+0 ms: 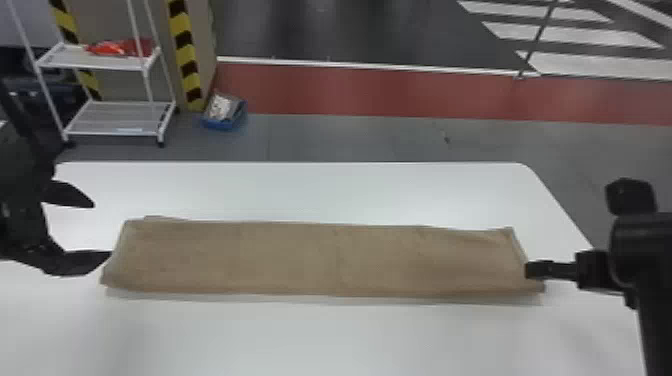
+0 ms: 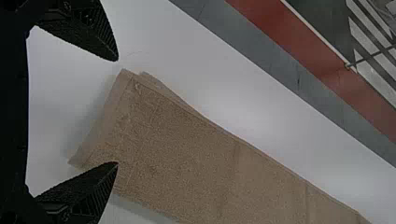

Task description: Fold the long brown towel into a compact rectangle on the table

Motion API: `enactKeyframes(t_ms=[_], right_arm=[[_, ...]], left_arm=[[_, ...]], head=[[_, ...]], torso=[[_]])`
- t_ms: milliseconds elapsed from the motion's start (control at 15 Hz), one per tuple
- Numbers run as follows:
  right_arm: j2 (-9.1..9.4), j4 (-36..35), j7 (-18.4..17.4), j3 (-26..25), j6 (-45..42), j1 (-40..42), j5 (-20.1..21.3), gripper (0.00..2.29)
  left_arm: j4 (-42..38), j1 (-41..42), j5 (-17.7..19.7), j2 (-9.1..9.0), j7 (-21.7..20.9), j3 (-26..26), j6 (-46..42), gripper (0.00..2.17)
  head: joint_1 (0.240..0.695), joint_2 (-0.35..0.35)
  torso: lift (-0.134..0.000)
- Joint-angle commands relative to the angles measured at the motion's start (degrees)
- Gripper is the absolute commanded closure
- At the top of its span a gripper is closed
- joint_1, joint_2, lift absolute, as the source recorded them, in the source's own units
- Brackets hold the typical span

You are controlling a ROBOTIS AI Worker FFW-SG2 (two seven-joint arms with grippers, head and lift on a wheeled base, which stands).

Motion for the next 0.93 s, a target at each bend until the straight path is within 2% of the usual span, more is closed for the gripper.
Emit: enactKeyframes(t_ms=[0,467,600,667,733,867], right_arm=[[0.08,0.0,0.0,0.1,0.0,0.1,0.1,0.05],[0.08,0.1,0.0,0.1,-0.6,-0.5,-0.2,0.05],[0.08,0.3,0.0,-0.2,-1.1,-0.4,-0.5,0.05],[0.08,0.4,0.0,-0.4,-1.3,-0.3,-0.5,0.05],[0.08,0.5,0.0,-0.6,-1.4,-0.2,-0.5,0.05],[0.08,0.6,-0.1,-0.7,-2.0,0.2,-0.6,0.05]], left_arm=[[-0.2,0.1,0.6,-0.15,0.0,0.3,1.6,0.10],[-0.2,0.1,0.5,-0.15,0.2,0.6,1.8,0.10],[-0.2,0.0,1.4,-0.24,0.4,0.8,4.3,0.10],[-0.2,-0.1,3.4,-0.33,1.5,1.1,10.3,0.16],[-0.2,-1.0,7.6,-0.33,2.6,1.6,17.1,0.21],[-0.1,-2.8,10.3,-0.42,2.8,1.3,29.2,0.21]], head=[[0.695,-0.115],[0.695,-0.109],[0.695,-0.108],[0.695,-0.107],[0.695,-0.104],[0.695,-0.097]], torso=[[-0.125],[-0.125],[-0.125],[-0.125],[-0.125],[-0.125]])
